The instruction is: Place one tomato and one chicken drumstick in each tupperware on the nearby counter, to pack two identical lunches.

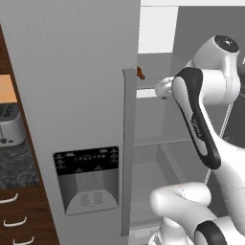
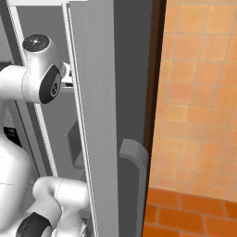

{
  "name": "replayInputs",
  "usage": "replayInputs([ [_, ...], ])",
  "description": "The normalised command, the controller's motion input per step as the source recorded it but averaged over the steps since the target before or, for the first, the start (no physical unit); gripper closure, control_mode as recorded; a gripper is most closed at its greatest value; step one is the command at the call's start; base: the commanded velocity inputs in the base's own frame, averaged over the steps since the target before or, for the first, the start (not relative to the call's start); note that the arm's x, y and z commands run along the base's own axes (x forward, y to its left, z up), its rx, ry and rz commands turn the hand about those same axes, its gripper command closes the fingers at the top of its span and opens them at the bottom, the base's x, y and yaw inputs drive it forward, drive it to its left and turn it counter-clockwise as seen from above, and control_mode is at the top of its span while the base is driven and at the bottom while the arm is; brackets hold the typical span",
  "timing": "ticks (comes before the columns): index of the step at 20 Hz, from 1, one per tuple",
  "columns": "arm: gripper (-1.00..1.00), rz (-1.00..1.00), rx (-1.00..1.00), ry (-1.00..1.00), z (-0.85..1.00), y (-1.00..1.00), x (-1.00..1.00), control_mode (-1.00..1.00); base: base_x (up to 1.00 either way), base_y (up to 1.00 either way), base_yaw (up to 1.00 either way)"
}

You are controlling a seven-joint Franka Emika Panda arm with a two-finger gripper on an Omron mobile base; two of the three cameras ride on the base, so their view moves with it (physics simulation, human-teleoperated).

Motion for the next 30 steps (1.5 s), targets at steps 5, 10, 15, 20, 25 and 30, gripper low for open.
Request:
replayInputs([
  [5,-1.0,0.03,0.0,0.0,0.12,0.02,0.85,-1.0,0.0,0.0,0.0],
  [10,-1.0,0.03,0.0,0.0,-0.07,0.1,0.88,-1.0,0.0,0.0,0.0],
  [15,-1.0,0.11,0.0,0.0,-0.01,0.23,1.0,-1.0,0.0,0.0,0.0],
  [20,-1.0,0.13,0.0,0.0,-0.13,0.04,1.0,-1.0,0.0,0.0,0.0],
  [25,-1.0,0.1,0.0,0.0,-0.31,0.0,0.98,-1.0,0.0,0.0,0.0],
  [30,-1.0,0.06,0.0,0.0,-0.24,0.14,0.89,-1.0,0.0,0.0,0.0],
])
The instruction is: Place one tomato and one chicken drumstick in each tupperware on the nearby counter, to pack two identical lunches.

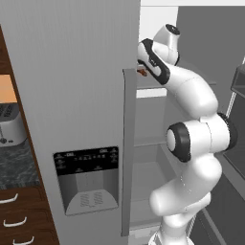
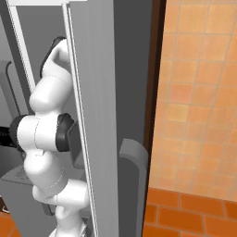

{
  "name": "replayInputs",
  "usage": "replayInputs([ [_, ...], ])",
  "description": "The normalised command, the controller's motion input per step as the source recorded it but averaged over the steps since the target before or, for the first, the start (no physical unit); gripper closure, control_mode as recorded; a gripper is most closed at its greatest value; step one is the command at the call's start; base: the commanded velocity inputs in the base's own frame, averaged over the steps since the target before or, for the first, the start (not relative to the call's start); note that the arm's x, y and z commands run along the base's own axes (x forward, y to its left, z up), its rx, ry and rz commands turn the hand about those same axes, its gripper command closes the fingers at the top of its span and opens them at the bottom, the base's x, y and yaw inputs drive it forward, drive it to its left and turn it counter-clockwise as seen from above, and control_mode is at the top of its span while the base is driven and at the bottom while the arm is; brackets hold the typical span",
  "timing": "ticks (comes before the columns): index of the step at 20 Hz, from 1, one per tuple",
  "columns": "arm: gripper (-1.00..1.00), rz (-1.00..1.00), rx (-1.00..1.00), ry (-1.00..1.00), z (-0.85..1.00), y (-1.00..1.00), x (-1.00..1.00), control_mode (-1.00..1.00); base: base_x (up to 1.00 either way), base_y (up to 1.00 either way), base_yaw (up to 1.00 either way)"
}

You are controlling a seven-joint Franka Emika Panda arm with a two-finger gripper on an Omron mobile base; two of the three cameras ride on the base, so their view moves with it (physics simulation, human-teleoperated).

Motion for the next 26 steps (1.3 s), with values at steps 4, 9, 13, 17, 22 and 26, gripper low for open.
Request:
replayInputs([
  [4,-1.0,0.04,-0.04,0.0,-0.47,0.13,0.39,-1.0,0.0,0.0,0.0],
  [9,1.0,0.03,-0.08,0.01,-0.76,0.04,0.05,-1.0,0.0,0.0,0.0],
  [13,1.0,0.0,-0.06,0.01,-0.66,0.0,-0.24,-1.0,0.0,0.0,0.0],
  [17,1.0,0.0,0.0,-0.01,-0.1,-0.14,-0.71,-1.0,0.0,0.0,0.0],
  [22,1.0,0.0,0.0,-0.11,-0.09,-0.34,-1.0,-1.0,0.0,0.0,0.0],
  [26,1.0,-0.03,0.0,-0.16,-0.22,-0.05,-1.0,-1.0,0.0,0.0,0.0],
])
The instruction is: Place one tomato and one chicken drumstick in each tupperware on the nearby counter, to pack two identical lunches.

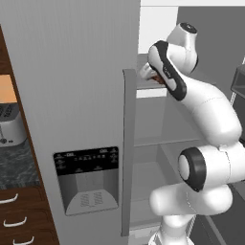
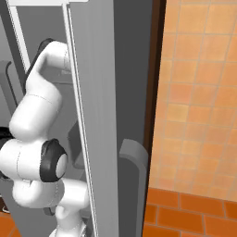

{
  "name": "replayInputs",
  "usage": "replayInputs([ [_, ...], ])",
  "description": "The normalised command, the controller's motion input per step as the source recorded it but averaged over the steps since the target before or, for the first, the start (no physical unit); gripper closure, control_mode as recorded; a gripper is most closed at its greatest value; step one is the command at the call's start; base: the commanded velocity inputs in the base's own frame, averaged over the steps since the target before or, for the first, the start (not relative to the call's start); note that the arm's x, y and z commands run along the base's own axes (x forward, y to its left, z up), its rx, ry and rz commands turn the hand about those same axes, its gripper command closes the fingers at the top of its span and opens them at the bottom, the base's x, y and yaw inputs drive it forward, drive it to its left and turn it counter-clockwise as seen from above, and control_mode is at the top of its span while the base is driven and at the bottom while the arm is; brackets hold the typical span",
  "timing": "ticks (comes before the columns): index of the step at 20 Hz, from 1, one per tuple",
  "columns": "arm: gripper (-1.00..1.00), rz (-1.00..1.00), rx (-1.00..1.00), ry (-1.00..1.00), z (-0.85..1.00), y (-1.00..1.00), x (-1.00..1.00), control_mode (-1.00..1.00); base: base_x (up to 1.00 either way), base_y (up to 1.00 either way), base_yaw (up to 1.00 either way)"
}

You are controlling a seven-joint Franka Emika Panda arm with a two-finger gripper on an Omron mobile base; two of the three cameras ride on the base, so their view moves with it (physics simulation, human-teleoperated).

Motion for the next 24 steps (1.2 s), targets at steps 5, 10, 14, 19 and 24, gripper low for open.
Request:
replayInputs([
  [5,1.0,-0.05,0.0,-0.01,-0.13,-0.01,-1.0,-1.0,0.0,0.0,0.0],
  [10,1.0,-0.06,0.0,0.0,0.0,-0.04,-1.0,-1.0,0.0,0.0,0.0],
  [14,1.0,-0.06,0.0,0.01,-0.03,-0.05,-1.0,-1.0,0.0,0.0,0.0],
  [19,1.0,-0.03,-0.01,0.01,-0.26,-0.03,-1.0,-1.0,0.0,0.0,0.0],
  [24,1.0,0.0,-0.01,0.0,-0.1,0.0,-0.2,1.0,-0.8,0.1,0.0],
])
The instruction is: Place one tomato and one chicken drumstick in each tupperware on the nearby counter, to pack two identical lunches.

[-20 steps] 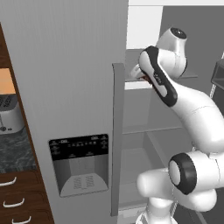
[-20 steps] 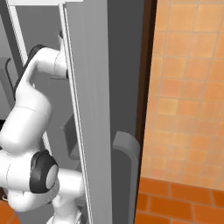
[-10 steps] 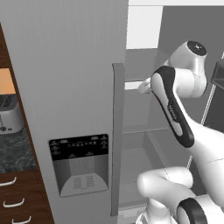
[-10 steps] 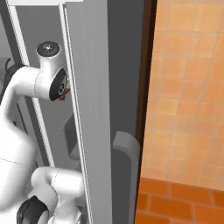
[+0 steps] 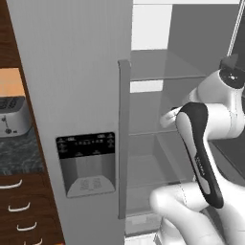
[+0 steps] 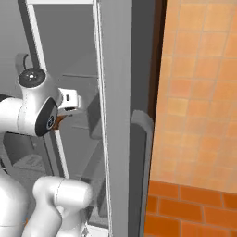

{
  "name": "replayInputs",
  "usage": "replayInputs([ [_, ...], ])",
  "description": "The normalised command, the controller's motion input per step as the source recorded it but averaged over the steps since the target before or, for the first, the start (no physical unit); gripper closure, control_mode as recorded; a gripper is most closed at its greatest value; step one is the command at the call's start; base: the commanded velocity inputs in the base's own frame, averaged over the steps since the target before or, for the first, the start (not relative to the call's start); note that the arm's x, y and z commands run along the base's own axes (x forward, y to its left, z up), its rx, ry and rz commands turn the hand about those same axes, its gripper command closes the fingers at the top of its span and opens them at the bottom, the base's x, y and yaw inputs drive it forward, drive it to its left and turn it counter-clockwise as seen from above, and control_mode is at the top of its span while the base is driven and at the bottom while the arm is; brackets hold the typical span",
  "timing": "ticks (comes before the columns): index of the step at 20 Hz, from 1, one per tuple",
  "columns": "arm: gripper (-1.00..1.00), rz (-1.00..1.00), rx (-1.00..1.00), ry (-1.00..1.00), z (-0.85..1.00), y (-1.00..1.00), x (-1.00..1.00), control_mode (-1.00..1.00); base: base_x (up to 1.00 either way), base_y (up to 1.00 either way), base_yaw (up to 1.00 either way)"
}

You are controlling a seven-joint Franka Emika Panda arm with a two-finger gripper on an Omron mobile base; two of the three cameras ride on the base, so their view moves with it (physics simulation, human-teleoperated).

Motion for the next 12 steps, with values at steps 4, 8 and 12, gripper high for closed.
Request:
replayInputs([
  [4,1.0,0.0,0.0,0.0,0.0,0.0,0.0,1.0,-1.0,0.82,0.05],
  [8,1.0,0.0,0.0,0.0,0.0,0.0,0.0,1.0,-0.8,1.0,0.14],
  [12,1.0,0.0,0.0,0.0,0.0,0.0,0.0,1.0,-0.14,1.0,0.17],
])
